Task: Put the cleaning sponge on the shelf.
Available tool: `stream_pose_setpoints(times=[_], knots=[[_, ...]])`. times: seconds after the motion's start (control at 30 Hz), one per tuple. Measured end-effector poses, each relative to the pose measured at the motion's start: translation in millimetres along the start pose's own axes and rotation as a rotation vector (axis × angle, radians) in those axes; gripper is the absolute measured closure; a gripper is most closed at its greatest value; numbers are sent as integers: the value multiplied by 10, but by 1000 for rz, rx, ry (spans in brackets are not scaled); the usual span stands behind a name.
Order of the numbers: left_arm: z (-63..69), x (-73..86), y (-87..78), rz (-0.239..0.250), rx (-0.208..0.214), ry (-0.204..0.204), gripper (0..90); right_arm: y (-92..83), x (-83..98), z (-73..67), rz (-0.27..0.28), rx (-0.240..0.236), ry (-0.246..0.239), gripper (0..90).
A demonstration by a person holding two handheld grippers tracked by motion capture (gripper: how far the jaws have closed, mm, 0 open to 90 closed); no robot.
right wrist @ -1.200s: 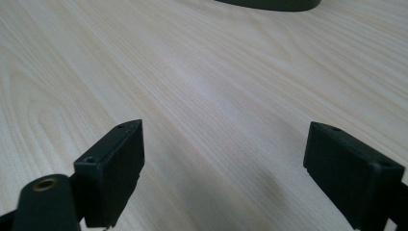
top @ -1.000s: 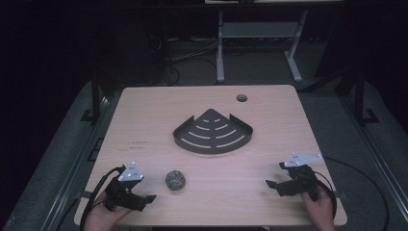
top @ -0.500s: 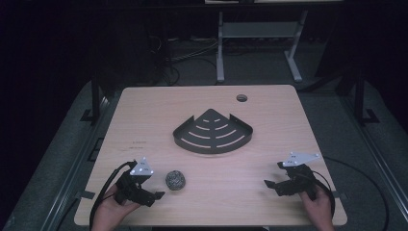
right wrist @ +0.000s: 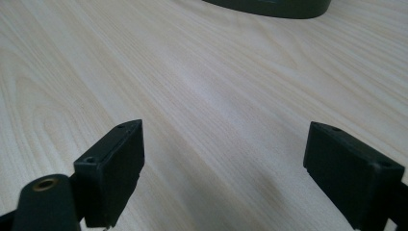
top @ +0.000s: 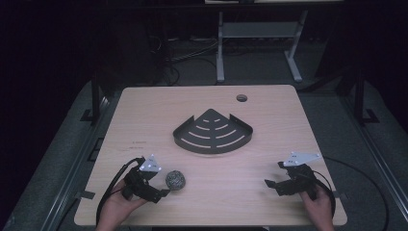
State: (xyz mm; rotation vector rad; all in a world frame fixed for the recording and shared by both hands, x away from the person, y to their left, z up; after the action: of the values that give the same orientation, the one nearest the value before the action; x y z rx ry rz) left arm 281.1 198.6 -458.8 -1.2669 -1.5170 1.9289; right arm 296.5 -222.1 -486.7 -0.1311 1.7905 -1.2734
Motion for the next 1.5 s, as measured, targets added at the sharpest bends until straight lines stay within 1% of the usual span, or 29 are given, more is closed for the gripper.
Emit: stream_pose_setpoints(times=[0.17,0.43,0.6,0.7,0.8,1.07,1.1,1.23,1.4,1.5], knots=[[9,-59,36,-1,7,5,183,-3,4,6,0,-2,-1,139],[12,-163,127,-18,22,23,183,-8,8,9,4,-5,0,138],[-1,-197,162,-28,29,22,183,-9,7,13,6,-4,-7,139],[-4,-207,171,-32,29,27,183,-14,8,13,9,-6,0,138],[-4,-220,199,-39,31,24,183,-24,9,21,15,-6,-1,138],[-13,-243,273,-53,43,20,186,-18,9,11,13,-10,-3,139],[-9,-252,282,-51,48,16,190,-15,7,9,12,-10,-5,139],[-15,-264,296,-56,47,20,198,-14,4,7,12,-11,-7,138],[-15,-275,334,-56,56,8,213,-18,3,7,14,-11,-2,139],[-16,-275,356,-68,61,14,222,-19,4,7,13,-12,-1,138]])
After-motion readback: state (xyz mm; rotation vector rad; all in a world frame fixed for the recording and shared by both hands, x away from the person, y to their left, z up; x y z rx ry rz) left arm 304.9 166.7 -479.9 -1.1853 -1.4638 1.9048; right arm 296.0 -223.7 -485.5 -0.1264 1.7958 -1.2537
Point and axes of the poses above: each handheld gripper's, and its own axes: y roughly forward along the jaws, x roughly out of its underside, z roughly to its right, the point moved 5 cm from there along y, roughly forward along the jaws, and after that the axes turned 8 degrees about -z, right-handed, at the moved point
